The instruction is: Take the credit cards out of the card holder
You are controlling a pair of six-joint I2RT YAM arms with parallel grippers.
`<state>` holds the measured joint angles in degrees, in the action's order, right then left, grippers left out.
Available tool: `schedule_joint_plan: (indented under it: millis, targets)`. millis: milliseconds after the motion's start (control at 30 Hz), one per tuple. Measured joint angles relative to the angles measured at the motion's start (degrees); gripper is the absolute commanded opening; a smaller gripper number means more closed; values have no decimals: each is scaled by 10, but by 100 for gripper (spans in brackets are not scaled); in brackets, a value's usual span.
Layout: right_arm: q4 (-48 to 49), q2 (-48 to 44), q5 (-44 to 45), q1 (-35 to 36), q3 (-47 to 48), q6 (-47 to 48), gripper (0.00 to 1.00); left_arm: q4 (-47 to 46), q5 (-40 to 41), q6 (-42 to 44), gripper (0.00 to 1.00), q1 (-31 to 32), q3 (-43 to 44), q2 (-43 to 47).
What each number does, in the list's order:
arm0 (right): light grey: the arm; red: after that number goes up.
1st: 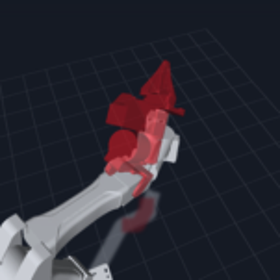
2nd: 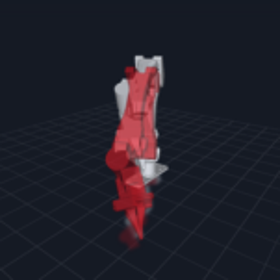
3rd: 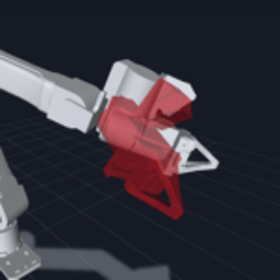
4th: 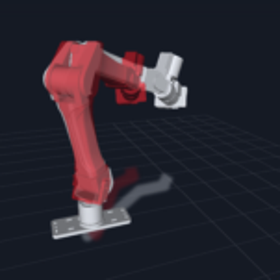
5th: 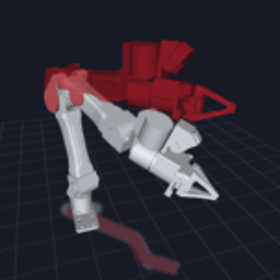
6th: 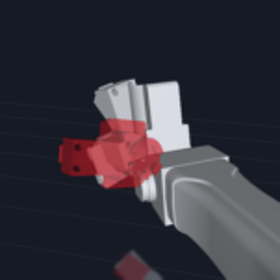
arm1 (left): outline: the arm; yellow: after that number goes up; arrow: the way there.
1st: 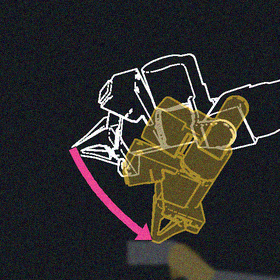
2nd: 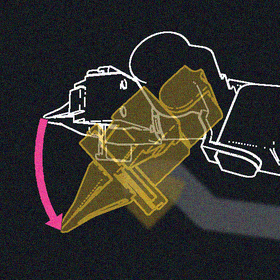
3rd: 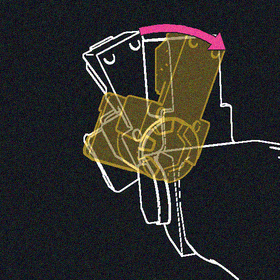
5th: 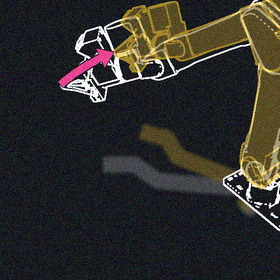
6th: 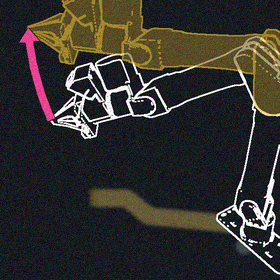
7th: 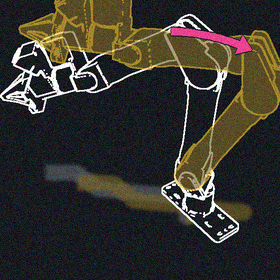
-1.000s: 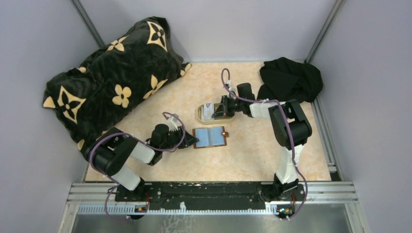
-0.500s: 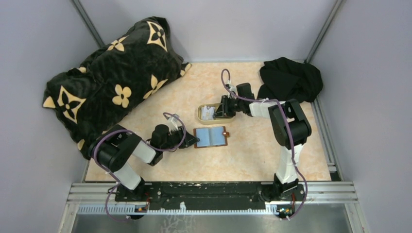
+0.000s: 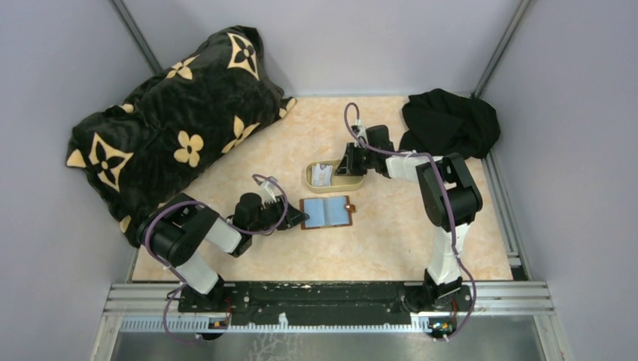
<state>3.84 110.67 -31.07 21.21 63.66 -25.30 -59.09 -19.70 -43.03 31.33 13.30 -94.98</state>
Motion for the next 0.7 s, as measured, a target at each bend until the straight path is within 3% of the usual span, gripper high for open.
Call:
schedule_joint_plan:
  millis: [700]
  targets:
    - [9, 44, -7, 24, 58, -19, 12, -11, 0, 0, 42, 0, -4, -6]
